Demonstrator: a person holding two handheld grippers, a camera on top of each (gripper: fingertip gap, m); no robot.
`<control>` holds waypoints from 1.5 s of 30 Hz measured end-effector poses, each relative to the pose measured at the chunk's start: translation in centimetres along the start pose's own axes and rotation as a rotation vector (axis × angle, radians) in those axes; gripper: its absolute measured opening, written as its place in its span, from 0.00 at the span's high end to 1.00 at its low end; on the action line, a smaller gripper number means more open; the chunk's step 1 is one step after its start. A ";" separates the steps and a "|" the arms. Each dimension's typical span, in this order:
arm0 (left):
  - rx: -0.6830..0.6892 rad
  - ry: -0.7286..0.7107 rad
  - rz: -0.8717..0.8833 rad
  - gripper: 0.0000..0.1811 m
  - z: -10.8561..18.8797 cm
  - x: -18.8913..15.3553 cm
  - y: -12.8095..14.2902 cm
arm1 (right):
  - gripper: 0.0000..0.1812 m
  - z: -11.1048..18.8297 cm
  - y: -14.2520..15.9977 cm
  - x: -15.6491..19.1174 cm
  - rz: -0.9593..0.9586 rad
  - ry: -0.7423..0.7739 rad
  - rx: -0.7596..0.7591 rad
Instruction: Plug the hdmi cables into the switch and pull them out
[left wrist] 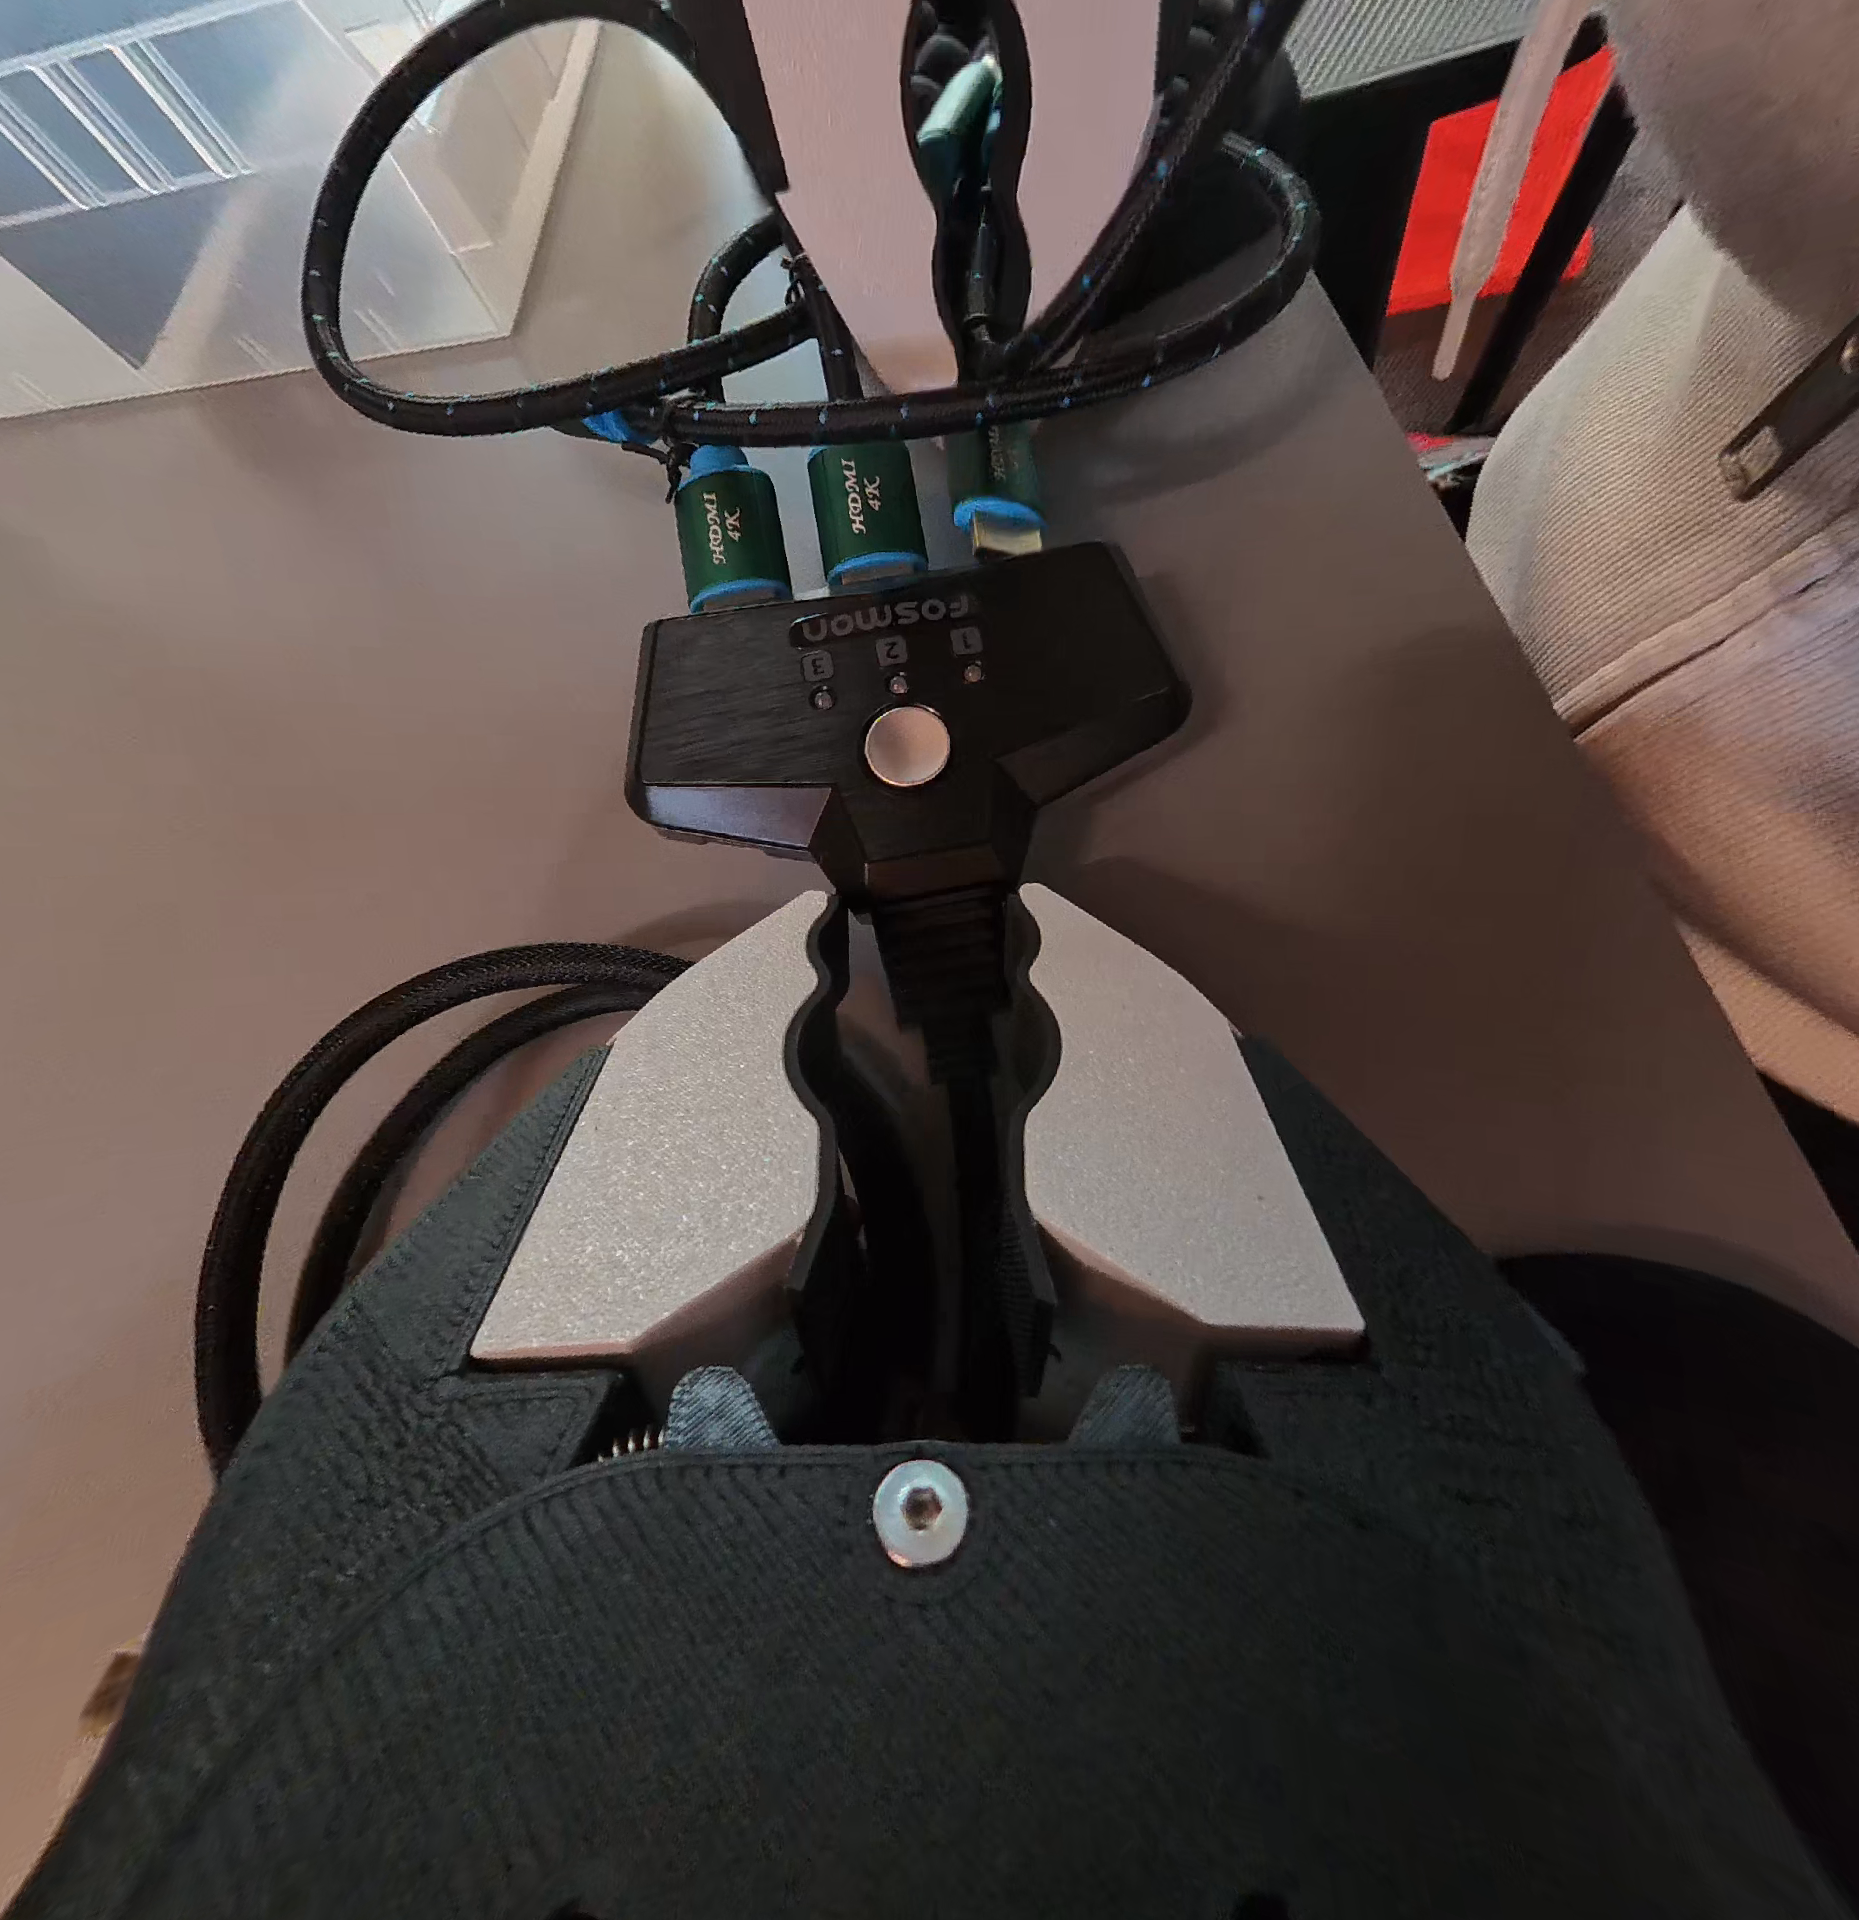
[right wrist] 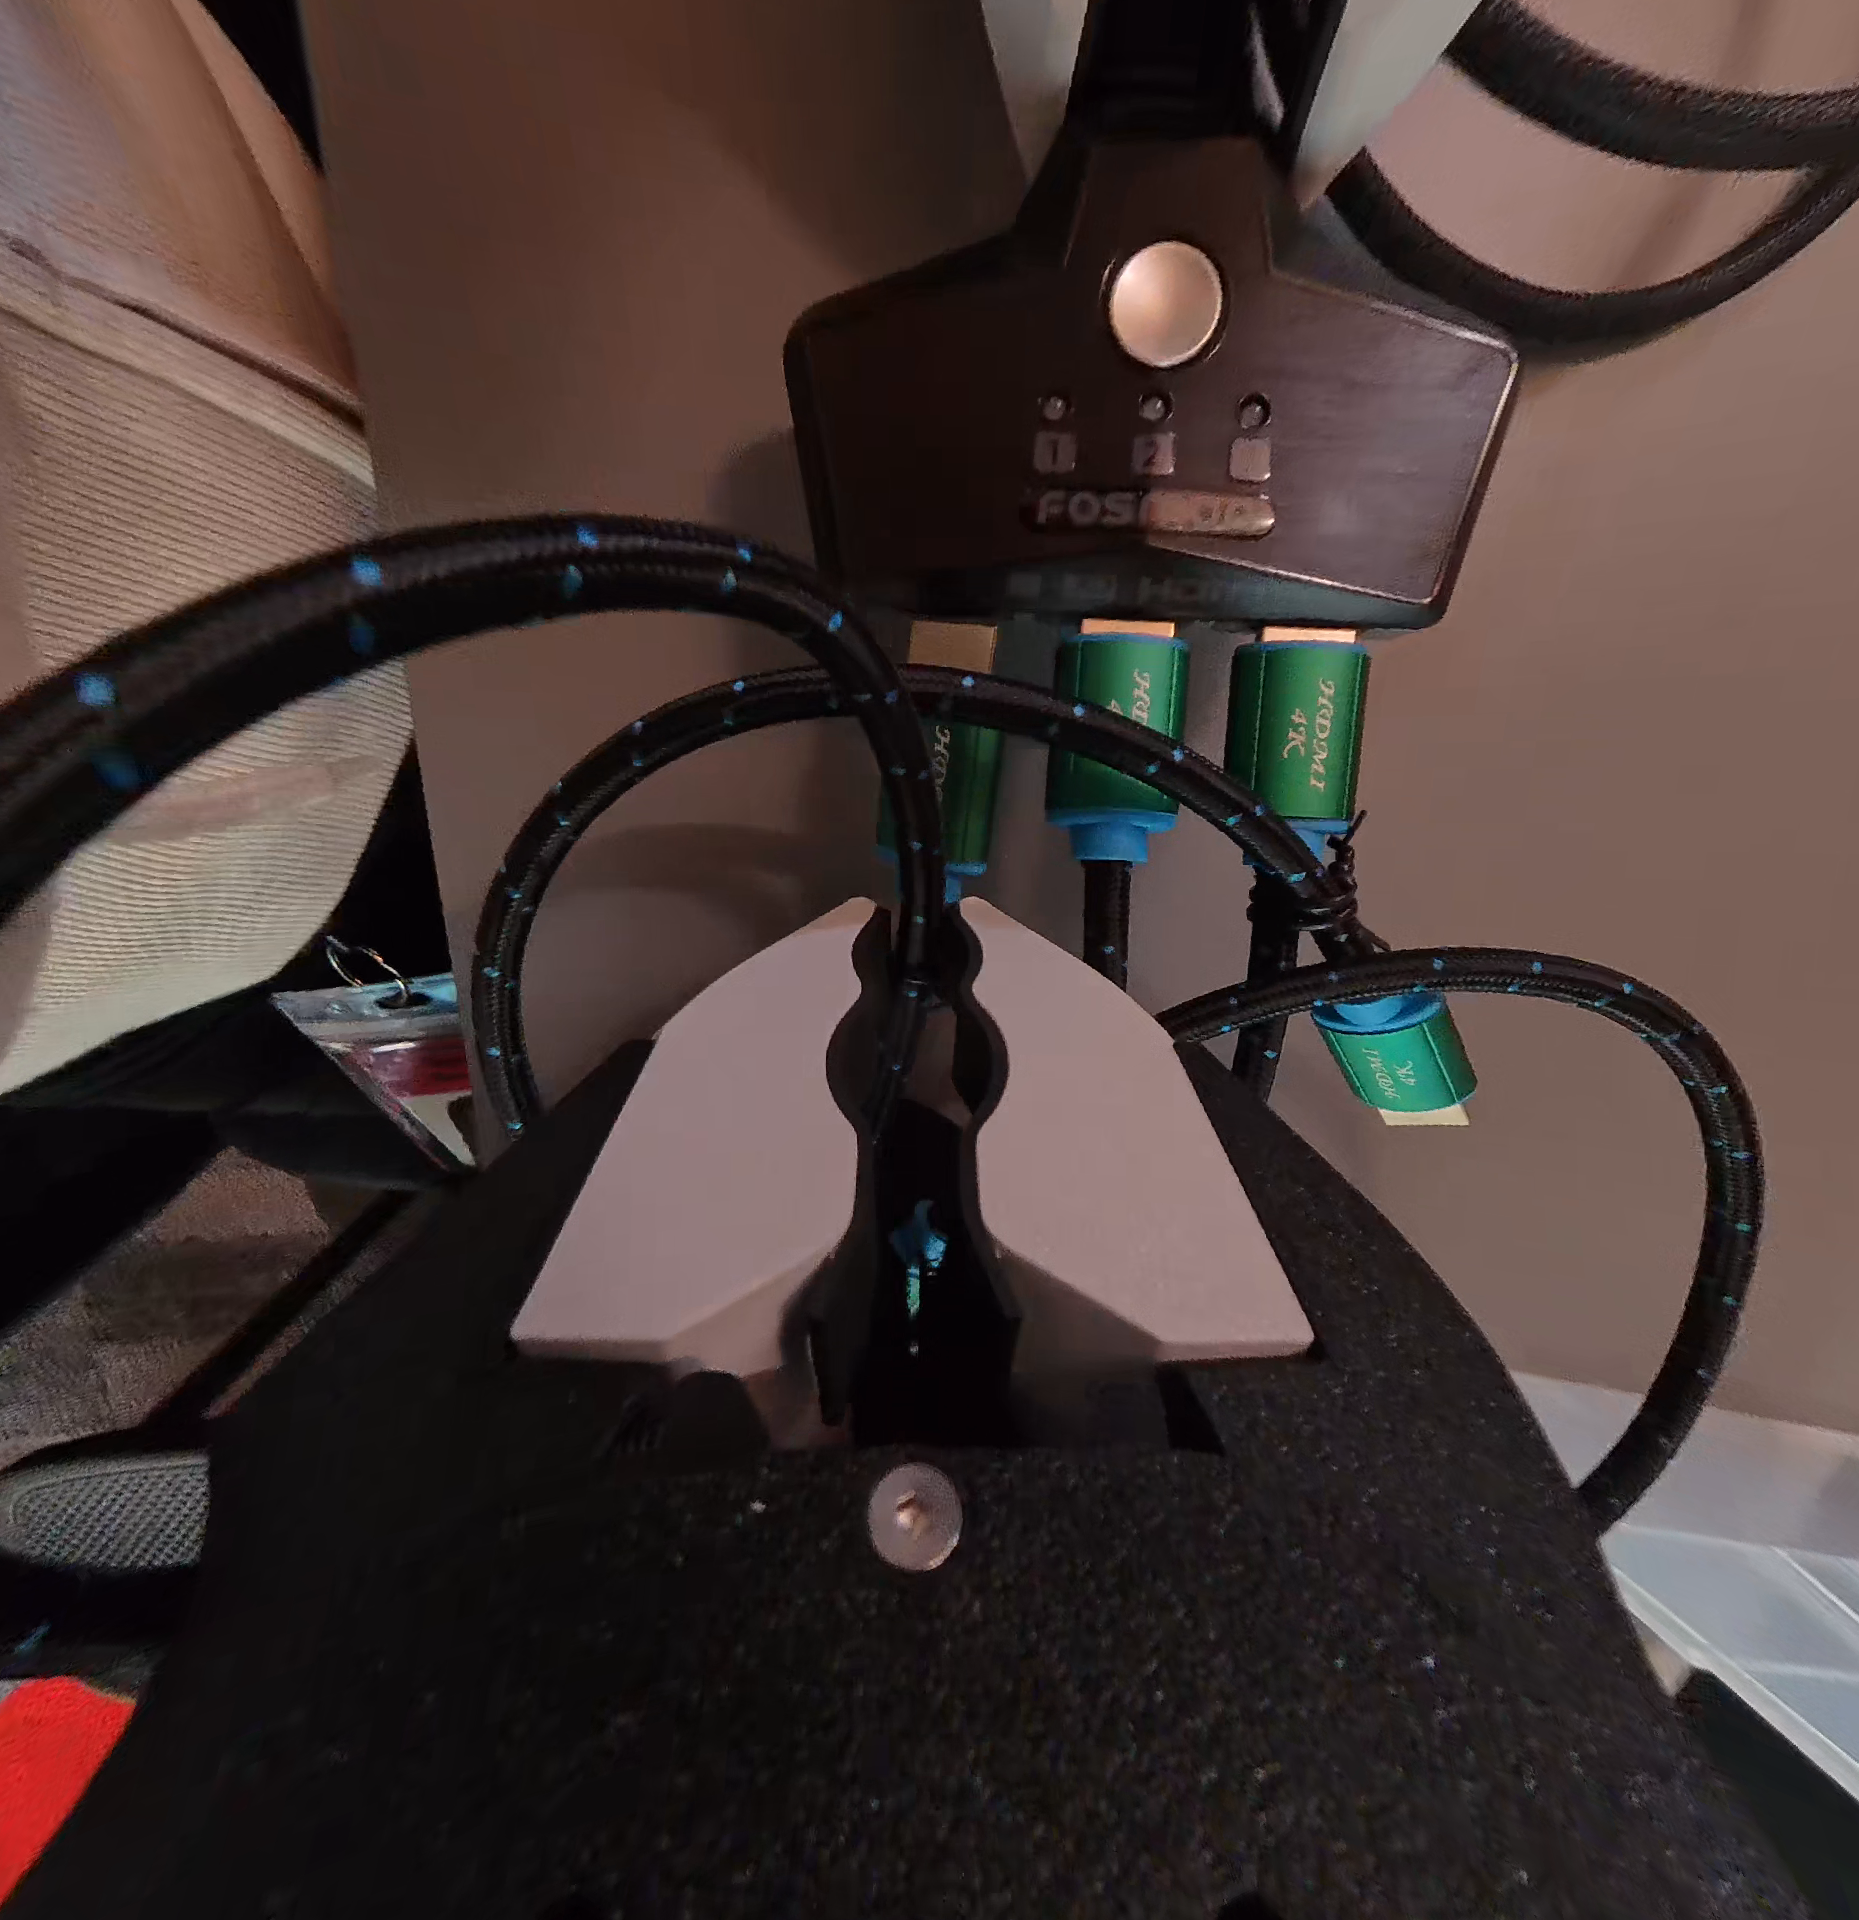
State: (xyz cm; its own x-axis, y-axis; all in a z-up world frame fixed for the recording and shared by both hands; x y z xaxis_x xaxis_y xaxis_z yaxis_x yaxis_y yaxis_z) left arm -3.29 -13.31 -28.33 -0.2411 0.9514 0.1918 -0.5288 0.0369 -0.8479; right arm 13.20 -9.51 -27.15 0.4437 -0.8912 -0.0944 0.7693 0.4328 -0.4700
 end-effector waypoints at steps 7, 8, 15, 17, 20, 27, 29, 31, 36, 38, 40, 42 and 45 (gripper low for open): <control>0.077 -0.037 -0.112 0.84 0.3 -0.4 -0.9 | 0.95 0.1 -0.6 0.1 0.010 0.003 0.066; 0.081 -0.038 -0.121 0.84 0.3 -0.4 -1.0 | 0.95 0.1 -0.6 0.1 0.020 0.002 0.089; 0.181 -0.044 -0.180 0.84 0.1 -0.8 -0.7 | 0.95 -0.4 -1.3 0.4 -0.029 -0.019 0.159; 0.211 -0.044 -0.196 0.84 -0.2 -0.9 -0.4 | 0.95 -0.5 -1.5 0.4 -0.096 -0.024 0.166; 0.184 -0.055 -0.172 0.84 -0.1 -0.7 -0.6 | 0.95 -0.8 -1.6 0.4 -0.131 0.076 0.245; 0.194 -0.049 -0.143 0.84 -0.4 -1.9 -0.2 | 0.95 -1.3 -1.7 1.8 -0.172 0.132 0.259; 0.185 -0.052 -0.127 0.84 -0.2 -2.1 -0.1 | 0.95 -1.2 -1.8 1.9 -0.210 0.078 0.223; 0.189 -0.055 -0.120 0.84 -0.1 -2.2 0.0 | 0.95 -1.1 -1.9 1.8 -0.235 0.040 0.193; 0.190 -0.044 -0.111 0.84 0.0 -2.3 0.1 | 0.95 -0.9 -1.4 1.6 -0.429 -0.128 0.024; 0.187 -0.028 -0.090 0.84 0.0 -2.3 0.1 | 0.95 -0.8 -1.2 1.3 -0.506 -0.211 -0.044; 0.189 -0.008 -0.070 0.84 -0.1 -2.1 0.2 | 0.95 -0.8 -1.1 1.1 -0.531 -0.273 -0.063; 0.191 0.015 -0.045 0.84 -0.1 -2.0 0.2 | 0.95 -0.8 -1.1 0.8 -0.531 -0.326 -0.059; 0.170 0.042 -0.002 0.84 -0.1 -1.8 0.4 | 0.95 -0.8 -1.0 0.5 -0.540 -0.402 -0.084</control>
State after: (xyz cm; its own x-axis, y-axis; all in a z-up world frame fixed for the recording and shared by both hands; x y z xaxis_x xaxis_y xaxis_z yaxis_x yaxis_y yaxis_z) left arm -2.95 -14.95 -29.05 -0.2072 0.9635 0.1695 -0.6601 -0.0098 -0.7511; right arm 12.29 -10.49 -27.48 0.1562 -0.8527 0.4986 0.8999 -0.0852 -0.4277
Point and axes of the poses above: each gripper's, where its closed fingertips meet, z back along the fingers, y out of its underside, x = y × z across the jaws, the point moved 6 cm from there along z, back along the fingers, and after that the axes turned 10 degrees about -x, right-handed, at the moved point
